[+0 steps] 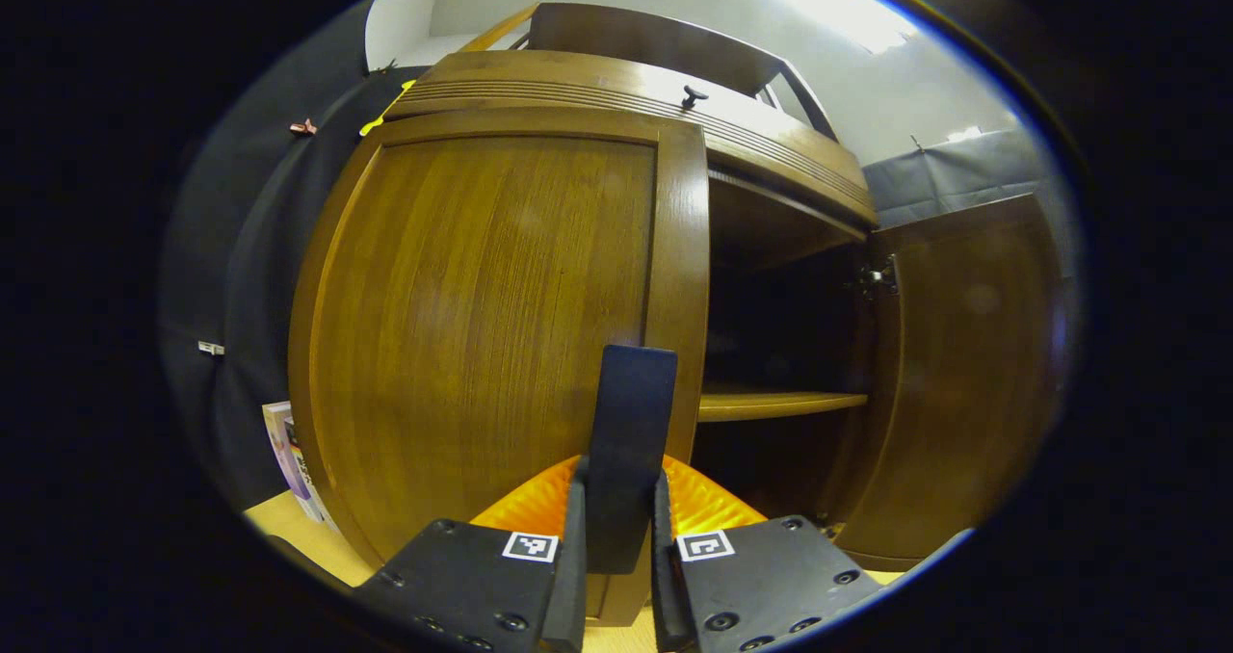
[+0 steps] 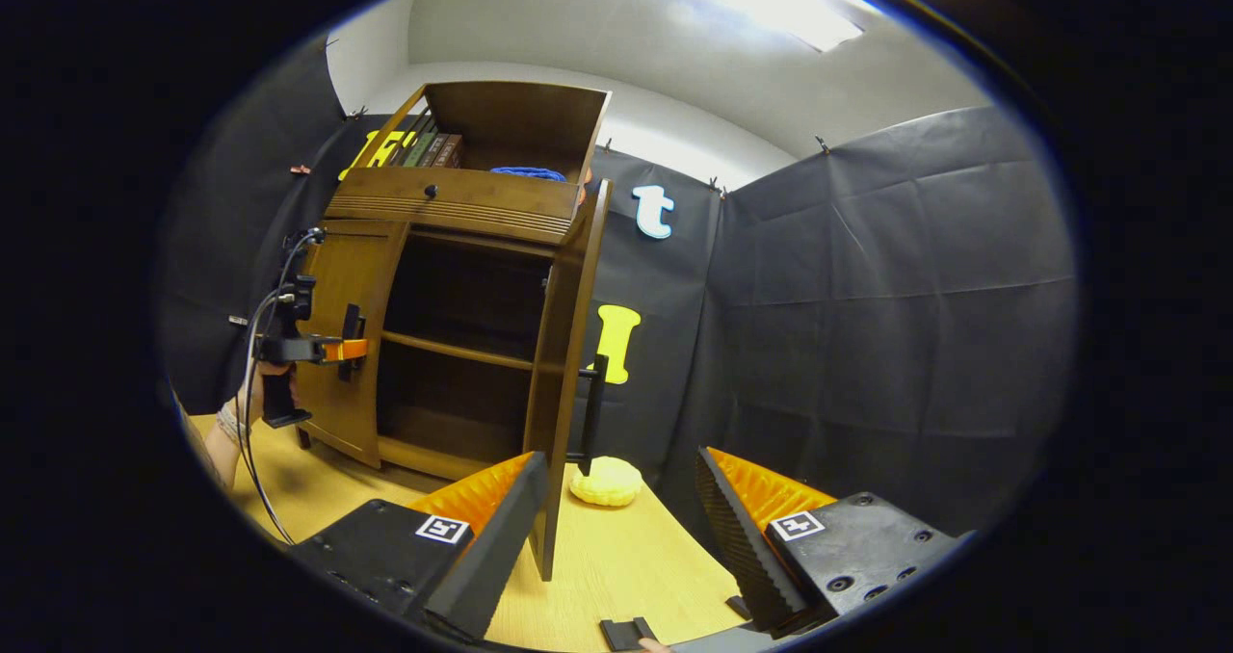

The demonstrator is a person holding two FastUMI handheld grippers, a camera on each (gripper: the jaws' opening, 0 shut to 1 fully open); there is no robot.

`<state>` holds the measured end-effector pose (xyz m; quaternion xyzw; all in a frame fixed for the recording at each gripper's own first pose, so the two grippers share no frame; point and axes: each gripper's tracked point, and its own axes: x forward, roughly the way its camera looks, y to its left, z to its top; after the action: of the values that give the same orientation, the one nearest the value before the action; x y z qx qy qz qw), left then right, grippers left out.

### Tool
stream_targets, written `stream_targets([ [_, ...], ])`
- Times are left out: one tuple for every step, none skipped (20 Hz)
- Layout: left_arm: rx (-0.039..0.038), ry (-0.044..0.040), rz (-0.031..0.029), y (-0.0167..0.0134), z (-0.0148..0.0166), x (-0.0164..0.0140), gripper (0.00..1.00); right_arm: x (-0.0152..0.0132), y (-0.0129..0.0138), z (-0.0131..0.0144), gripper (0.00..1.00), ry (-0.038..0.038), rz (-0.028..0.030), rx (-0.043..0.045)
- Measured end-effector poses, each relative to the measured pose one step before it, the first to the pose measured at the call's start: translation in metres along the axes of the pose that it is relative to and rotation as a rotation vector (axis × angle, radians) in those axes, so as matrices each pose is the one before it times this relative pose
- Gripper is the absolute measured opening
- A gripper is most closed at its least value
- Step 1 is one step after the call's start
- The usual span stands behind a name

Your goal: Open the right door of the double-door shoe cabinet with the right hand, and open the left door with the left hand.

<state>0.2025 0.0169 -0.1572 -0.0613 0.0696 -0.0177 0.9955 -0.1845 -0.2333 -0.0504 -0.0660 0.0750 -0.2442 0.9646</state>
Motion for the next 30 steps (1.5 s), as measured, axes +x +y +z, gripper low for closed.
stream_targets([
  [0.00370, 0.00528, -0.01209, 0.00043, 0.00271, -0.01070, 0.30, -0.00079, 0.00369, 0.00053, 0.97, -0.00064, 0.00652, 0.00039],
  [0.00742, 0.00424, -0.00913, 0.00132, 0.00083, -0.01055, 0.31, 0.00031, 0.00410, 0.00111, 0.97, -0.00103, 0.00947, 0.00023],
  [0.00714, -0.00137, -0.00828, 0.00098, 0.00258, -0.01151, 0.31, -0.00045, 0.00527, 0.00061, 0.97, -0.00077, 0.01156, -0.00054],
  [-0.00141, -0.00026, -0.00103, 0.00227, 0.00124, -0.01150, 0.31, 0.00018, 0.00538, 0.00074, 0.97, -0.00054, 0.01284, -0.00320],
  [-0.01288, 0.00113, 0.00289, 0.00245, 0.00156, -0.01159, 0.31, -0.00020, 0.00496, 0.00068, 0.97, -0.00277, 0.01184, -0.00551],
  [-0.01339, -0.00399, 0.00175, 0.00264, 0.00141, -0.01055, 0.30, 0.00167, 0.00611, 0.00149, 0.97, -0.00510, 0.01287, -0.00629],
  [-0.00612, 0.00104, -0.00034, 0.00312, 0.00056, -0.00895, 0.30, 0.00268, 0.00613, 0.00224, 0.97, -0.00623, 0.01631, -0.00633],
  [0.00329, -0.00220, 0.00096, 0.00321, 0.00162, -0.00944, 0.31, 0.00176, 0.00774, 0.00180, 0.97, -0.00723, 0.01883, -0.00423],
  [0.01116, 0.00163, 0.00653, 0.00325, 0.00096, -0.00911, 0.31, 0.00049, 0.00828, 0.00017, 0.97, -0.00444, 0.02075, -0.00162],
  [0.01409, -0.00098, 0.01200, 0.00382, 0.00104, -0.00801, 0.30, 0.00110, 0.00904, -0.00414, 0.97, 0.00133, 0.01919, 0.00101],
  [0.01559, -0.00035, 0.01508, 0.00416, 0.00164, -0.00816, 0.30, 0.00088, 0.00776, -0.00368, 0.97, 0.00520, 0.01999, 0.00290],
  [0.00989, -0.00224, 0.01535, 0.00547, 0.00044, -0.00721, 0.30, -0.00036, 0.00985, -0.00167, 0.97, 0.00288, 0.02612, 0.00307],
  [0.00183, -0.00210, 0.01231, 0.00398, 0.00045, -0.00580, 0.30, -0.00004, 0.00855, -0.00173, 0.97, 0.00082, 0.02431, 0.00677],
  [-0.00640, -0.00118, 0.00893, 0.00289, 0.00038, -0.00531, 0.30, -0.00005, 0.00789, -0.00123, 0.97, -0.00021, 0.02401, 0.01395],
  [-0.01382, -0.00272, 0.00778, 0.00347, 0.00194, -0.00474, 0.30, 0.00058, 0.00893, -0.00290, 0.97, 0.00852, 0.03167, 0.02107],
  [-0.01473, 0.00000, 0.00896, 0.00434, -0.00013, -0.00434, 0.30, -0.00119, 0.01011, -0.00447, 0.96, 0.01259, 0.03542, 0.02157],
  [-0.00715, -0.00111, 0.00978, 0.00362, 0.00083, -0.00456, 0.30, -0.00086, 0.00673, -0.00162, 0.97, 0.00454, 0.02629, 0.01566],
  [0.00036, 0.00094, 0.01326, 0.00414, 0.00116, -0.00428, 0.29, 0.00069, 0.00328, 0.00105, 0.97, -0.00374, 0.01435, 0.00582],
  [0.00683, 0.00246, 0.01530, 0.00355, 0.00169, -0.00478, 0.29, 0.00046, -0.00142, -0.00053, 0.97, -0.00204, 0.00566, -0.00298],
  [0.00590, 0.00161, 0.01701, 0.00444, -0.00002, -0.00453, 0.29, 0.00069, 0.00012, -0.00143, 0.98, -0.00139, 0.00109, -0.00536],
  [0.00487, 0.00202, 0.01746, 0.00525, 0.00154, -0.00429, 0.29, 0.00080, 0.00076, -0.00167, 0.98, -0.00178, 0.00142, -0.00361],
  [-0.00003, -0.00041, 0.01733, 0.00614, 0.00071, -0.00386, 0.28, 0.00011, 0.00095, -0.00090, 0.97, -0.00164, 0.00415, -0.00044],
  [0.00073, 0.00171, 0.01602, 0.00570, 0.00119, -0.00370, 0.27, -0.00037, 0.00225, -0.00190, 0.97, -0.00105, 0.00674, 0.00281],
  [0.00182, 0.00198, 0.01472, 0.00464, -0.00019, -0.00347, 0.28, 0.00117, 0.00222, -0.00124, 0.97, 0.00080, 0.00846, 0.00577],
  [0.00299, 0.00596, 0.01261, 0.00538, -0.00067, -0.00343, 0.28, 0.00196, 0.00203, -0.00023, 0.97, 0.00022, 0.00828, 0.00759],
  [0.00473, 0.00430, 0.01526, 0.00474, 0.00108, -0.00334, 0.28, 0.00062, 0.00281, 0.00045, 0.98, -0.00206, 0.00839, 0.00599],
  [0.00656, 0.00442, 0.01748, 0.00611, -0.00018, -0.00330, 0.27, 0.00103, 0.00297, 0.00022, 0.98, -0.00574, 0.00967, 0.00431],
  [0.00786, 0.00626, 0.01568, 0.00573, -0.00091, -0.00354, 0.26, 0.00067, 0.00414, 0.00127, 0.98, -0.00570, 0.01041, 0.00305],
  [0.01094, 0.00439, 0.01956, 0.00634, -0.00038, -0.00343, 0.26, 0.00129, 0.00378, 0.00013, 0.95, -0.00489, 0.01048, 0.00142],
  [0.01148, 0.00301, 0.01844, 0.00693, -0.00050, -0.00231, 0.23, 0.00097, 0.00364, -0.00052, 0.97, -0.00227, 0.00885, 0.00055],
])
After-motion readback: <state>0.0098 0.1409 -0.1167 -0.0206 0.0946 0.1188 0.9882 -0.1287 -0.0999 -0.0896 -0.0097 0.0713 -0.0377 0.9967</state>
